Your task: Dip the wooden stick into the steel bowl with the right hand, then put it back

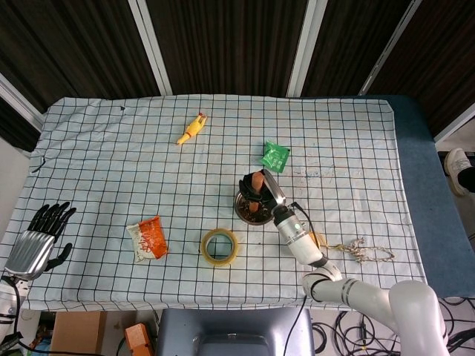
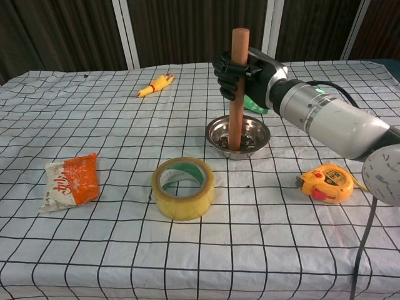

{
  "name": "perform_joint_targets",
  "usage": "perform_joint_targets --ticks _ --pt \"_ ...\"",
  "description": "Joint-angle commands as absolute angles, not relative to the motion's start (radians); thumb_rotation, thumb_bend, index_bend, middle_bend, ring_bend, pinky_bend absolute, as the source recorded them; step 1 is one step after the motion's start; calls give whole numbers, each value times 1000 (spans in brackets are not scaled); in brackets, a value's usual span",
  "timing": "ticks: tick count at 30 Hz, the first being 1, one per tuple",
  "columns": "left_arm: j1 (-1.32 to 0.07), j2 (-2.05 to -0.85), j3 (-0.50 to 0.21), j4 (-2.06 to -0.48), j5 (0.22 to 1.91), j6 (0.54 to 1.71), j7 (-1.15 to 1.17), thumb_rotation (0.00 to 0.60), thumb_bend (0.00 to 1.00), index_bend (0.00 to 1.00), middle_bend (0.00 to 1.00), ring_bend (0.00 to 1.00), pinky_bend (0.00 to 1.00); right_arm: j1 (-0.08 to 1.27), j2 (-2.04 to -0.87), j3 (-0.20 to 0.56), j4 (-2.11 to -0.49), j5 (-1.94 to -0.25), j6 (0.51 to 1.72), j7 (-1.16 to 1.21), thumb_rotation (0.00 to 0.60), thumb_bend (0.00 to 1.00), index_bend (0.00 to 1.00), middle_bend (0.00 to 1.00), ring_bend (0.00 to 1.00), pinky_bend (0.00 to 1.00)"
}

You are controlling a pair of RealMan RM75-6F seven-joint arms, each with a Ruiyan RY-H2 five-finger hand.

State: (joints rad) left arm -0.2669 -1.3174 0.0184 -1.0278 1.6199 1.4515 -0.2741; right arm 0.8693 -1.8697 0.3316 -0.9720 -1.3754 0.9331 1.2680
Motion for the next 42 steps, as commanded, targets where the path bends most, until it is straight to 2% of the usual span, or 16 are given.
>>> perform_joint_targets --ticks 1,7,14,18,20,25,28,38,42 --pt "-267 -1318 19 -1025 1619 1451 -276 600 426 0 0 3 52 876 -1897 319 -922 -1378 916 1295 600 832 1000 1000 1000 1000" --pt "-268 -1321 20 -1017 1622 1451 -284 600 426 0 0 4 52 873 -1896 317 -903 -1394 938 1333 600 833 1000 1000 1000 1000" --pt "-268 -1318 19 -1028 1628 1462 -277 600 426 0 0 3 53 853 -1797 340 -1040 -1430 1026 1323 600 835 1000 1000 1000 1000" --pt "-269 -1314 20 -1042 1633 1465 -268 600 426 0 0 4 52 825 -1715 354 -1131 -1433 1076 1235 600 835 1000 1000 1000 1000" --pt "-269 -1312 22 -1051 1637 1468 -264 600 426 0 0 3 52 802 -1684 355 -1135 -1426 1122 1077 600 835 1000 1000 1000 1000" --pt "-273 -1307 23 -1064 1646 1472 -259 600 426 0 0 3 52 751 -1684 329 -1003 -1417 1231 665 600 835 1000 1000 1000 1000" --pt "-284 -1309 22 -1072 1653 1465 -254 600 425 0 0 3 52 727 -1671 284 -915 -1406 1192 547 600 835 1000 1000 1000 1000" --pt "-297 -1322 35 -1094 1674 1454 -225 600 424 0 0 3 52 687 -1772 173 -601 -1400 1029 561 600 835 1000 1000 998 1000" --pt "-299 -1322 37 -1098 1674 1448 -220 600 424 0 0 3 51 687 -1832 160 -504 -1397 987 584 600 830 1000 989 917 1000"
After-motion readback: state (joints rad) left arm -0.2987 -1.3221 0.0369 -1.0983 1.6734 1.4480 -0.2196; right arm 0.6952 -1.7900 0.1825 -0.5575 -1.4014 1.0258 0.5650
